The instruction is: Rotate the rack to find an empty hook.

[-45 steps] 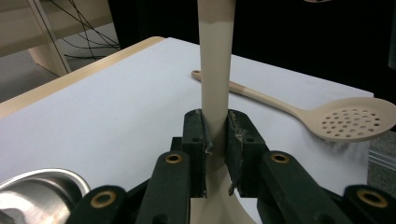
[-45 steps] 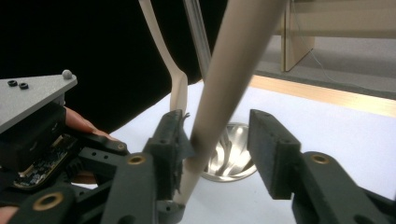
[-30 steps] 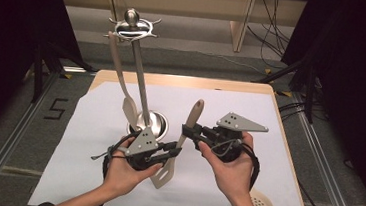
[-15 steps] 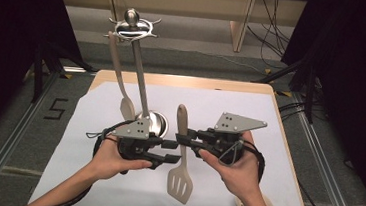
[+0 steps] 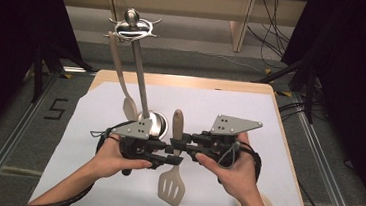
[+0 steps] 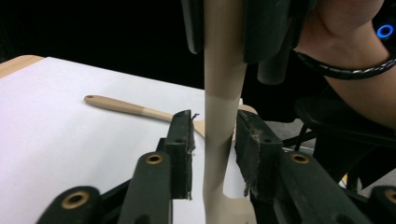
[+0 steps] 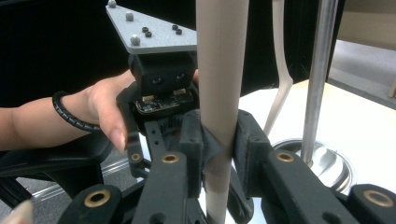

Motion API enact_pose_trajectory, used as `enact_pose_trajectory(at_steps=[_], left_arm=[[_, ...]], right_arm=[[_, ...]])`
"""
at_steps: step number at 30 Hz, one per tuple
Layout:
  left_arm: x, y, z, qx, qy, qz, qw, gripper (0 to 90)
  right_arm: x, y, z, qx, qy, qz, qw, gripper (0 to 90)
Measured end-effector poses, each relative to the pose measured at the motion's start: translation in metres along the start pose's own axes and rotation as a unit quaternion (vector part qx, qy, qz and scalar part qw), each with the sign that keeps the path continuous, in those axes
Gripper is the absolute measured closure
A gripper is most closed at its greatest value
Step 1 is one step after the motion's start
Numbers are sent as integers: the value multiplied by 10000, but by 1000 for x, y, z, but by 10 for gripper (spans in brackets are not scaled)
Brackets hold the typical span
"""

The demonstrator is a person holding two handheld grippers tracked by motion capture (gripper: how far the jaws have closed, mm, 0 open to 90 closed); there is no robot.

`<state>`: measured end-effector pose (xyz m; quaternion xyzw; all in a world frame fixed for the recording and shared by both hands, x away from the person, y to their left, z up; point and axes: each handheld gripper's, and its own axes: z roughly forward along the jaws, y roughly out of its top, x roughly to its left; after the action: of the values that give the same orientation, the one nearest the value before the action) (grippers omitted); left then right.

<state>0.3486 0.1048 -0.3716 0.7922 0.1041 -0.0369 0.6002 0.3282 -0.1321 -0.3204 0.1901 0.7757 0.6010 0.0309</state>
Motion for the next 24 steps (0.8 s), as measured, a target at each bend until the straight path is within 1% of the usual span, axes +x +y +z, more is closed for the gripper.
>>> enact_pose_trajectory(at_steps=[1, 2, 3, 4, 5, 6, 7, 8, 9, 10, 11, 12, 13, 14, 15, 17, 19, 20, 21, 22, 23, 24], left_arm=[[1, 0, 0, 9, -21, 43, 10000, 680], [1, 0, 1, -11, -34, 41, 10000, 685], [1, 0, 1, -57, -81, 6, 10000, 695], [-1, -1, 2, -42, -31, -108, 9999, 706], [-1, -1, 2, -42, -22, -122, 9999, 720], [0, -1, 2, -37, -40, -16, 10000, 735], [0, -1, 2, -24, -15, 27, 10000, 750], [-1, -1, 2, -18, -1, -54, 10000, 762], [-1, -1, 2, -12, 8, -93, 10000, 764], [-1, -1, 2, -32, -13, -101, 9999, 766], [-2, 0, 1, 2, 68, -69, 10000, 767], [-3, 1, 0, 6, 86, -100, 9999, 769], [-3, 2, 0, 33, 129, -58, 9999, 769], [-4, 3, -1, 57, 189, -44, 9998, 771], [-2, 4, -2, 115, 244, 132, 9995, 771], [-2, 4, -4, 197, 415, 155, 9988, 773], [-4, 3, -6, 230, 588, -34, 9980, 773], [-2, 4, -7, 283, 623, 66, 9976, 774], [-1, 4, -8, 288, 660, 78, 9974, 774], [0, 3, -9, 291, 703, 94, 9971, 774], [0, 3, -10, 312, 767, 53, 9965, 774], [0, 3, -11, 310, 825, -27, 9961, 774]], right_arm=[[0, 0, 0, -8, -36, -56, 10000, 763], [0, -1, 0, 13, 0, -21, 10000, 763], [-1, -1, 1, -20, -1, -81, 10000, 763], [0, -2, 1, 40, 2, -20, 10000, 763], [-1, -3, 2, 48, -28, -39, 10000, 763], [0, -3, 2, 91, 45, 23, 9999, 763], [0, -4, 3, 108, 56, 38, 9999, 763], [-1, -3, 3, 110, 4, -31, 9999, 763], [0, -3, 2, 116, -2, -31, 9999, 763], [-1, -3, 3, 51, 23, -78, 10000, 763], [-1, -3, 3, 71, 10, -71, 9999, 763], [0, -3, 3, 70, 61, 11, 10000, 762], [-1, -3, 3, 15, 88, -45, 10000, 761], [0, -3, 2, 67, 56, 16, 10000, 756], [-1, -3, 1, 18, 77, 6, 10000, 734], [-3, -2, -2, -132, -32, -11, 9999, 652], [-3, 0, -7, -136, -171, 16, 9998, 616], [-6, 0, -8, -249, -173, -90, 9995, 608], [-7, 1, -12, -219, -287, -27, 9993, 601], [-7, 1, -15, -224, -330, 105, 9991, 596], [-9, 1, -17, -284, -378, 61, 9989, 593], [-12, 1, -21, -319, -443, 90, 9985, 592]])
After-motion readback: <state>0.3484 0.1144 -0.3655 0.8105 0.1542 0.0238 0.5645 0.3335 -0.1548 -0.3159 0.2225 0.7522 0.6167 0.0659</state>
